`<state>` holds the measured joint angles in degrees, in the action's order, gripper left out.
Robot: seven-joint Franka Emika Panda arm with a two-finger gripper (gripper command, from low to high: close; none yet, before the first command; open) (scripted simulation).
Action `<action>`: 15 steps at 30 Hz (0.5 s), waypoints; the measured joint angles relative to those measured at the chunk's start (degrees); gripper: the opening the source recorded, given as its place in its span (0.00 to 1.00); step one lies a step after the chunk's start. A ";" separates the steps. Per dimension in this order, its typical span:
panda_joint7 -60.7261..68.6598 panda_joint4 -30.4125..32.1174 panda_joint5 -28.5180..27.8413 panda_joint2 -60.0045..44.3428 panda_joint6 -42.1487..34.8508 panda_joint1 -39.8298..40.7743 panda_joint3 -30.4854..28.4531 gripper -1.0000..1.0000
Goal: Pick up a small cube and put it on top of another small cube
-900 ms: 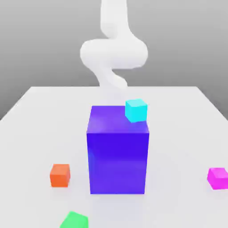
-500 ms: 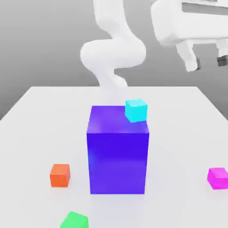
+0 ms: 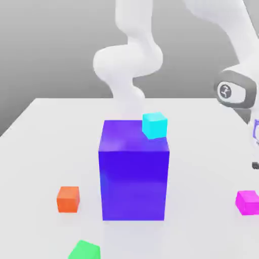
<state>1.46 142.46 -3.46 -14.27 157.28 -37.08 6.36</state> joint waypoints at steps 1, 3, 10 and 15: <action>-0.32 -0.25 -1.02 -2.06 1.49 -0.47 -0.33 0.50; -1.03 -0.98 -2.36 -6.22 4.67 -1.46 -1.34 0.50; -1.57 -1.69 -3.08 -9.85 7.41 -2.23 -2.22 0.00; -0.82 -0.66 -2.20 -4.92 3.52 -1.36 -1.09 0.00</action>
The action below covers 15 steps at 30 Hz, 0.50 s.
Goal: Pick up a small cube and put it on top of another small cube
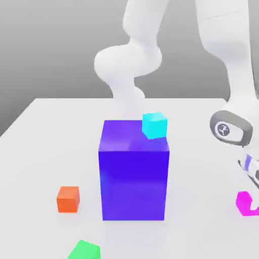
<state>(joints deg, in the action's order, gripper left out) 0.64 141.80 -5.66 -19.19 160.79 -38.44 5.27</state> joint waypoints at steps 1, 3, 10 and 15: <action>0.52 0.43 0.73 2.01 -1.57 0.12 0.25 0.00; 2.89 0.51 2.14 4.52 -4.18 2.14 -0.16 0.00; 17.81 -3.30 6.20 5.08 -9.40 17.00 -8.05 0.00; 27.39 -5.52 8.59 5.74 -12.22 26.36 -13.30 0.00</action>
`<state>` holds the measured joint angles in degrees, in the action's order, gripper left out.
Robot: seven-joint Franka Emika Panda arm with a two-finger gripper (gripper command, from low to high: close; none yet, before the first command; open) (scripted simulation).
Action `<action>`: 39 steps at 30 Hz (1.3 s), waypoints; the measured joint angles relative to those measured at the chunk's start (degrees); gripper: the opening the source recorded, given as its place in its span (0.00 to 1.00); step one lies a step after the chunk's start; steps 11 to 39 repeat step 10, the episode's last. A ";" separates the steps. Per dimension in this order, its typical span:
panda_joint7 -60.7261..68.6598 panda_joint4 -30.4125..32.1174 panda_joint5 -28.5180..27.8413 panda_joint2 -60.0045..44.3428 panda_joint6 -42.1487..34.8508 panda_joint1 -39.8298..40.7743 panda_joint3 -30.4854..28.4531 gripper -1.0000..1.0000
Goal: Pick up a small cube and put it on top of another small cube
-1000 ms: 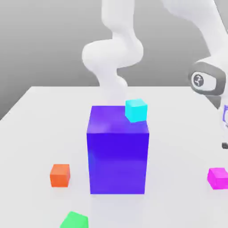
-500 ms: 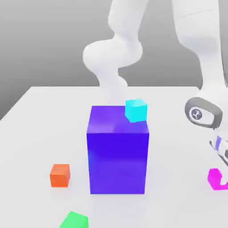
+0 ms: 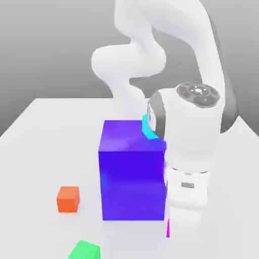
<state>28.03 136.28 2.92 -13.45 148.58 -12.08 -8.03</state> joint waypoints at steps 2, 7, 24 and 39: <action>3.62 -0.77 0.77 0.43 -0.99 3.65 -1.95 0.00; 11.35 -3.40 5.21 -6.89 4.01 10.72 -2.77 0.00; 11.83 -3.53 5.76 -8.03 4.93 11.06 -2.56 1.00; 11.83 -3.53 5.76 -8.03 4.93 11.06 -2.56 1.00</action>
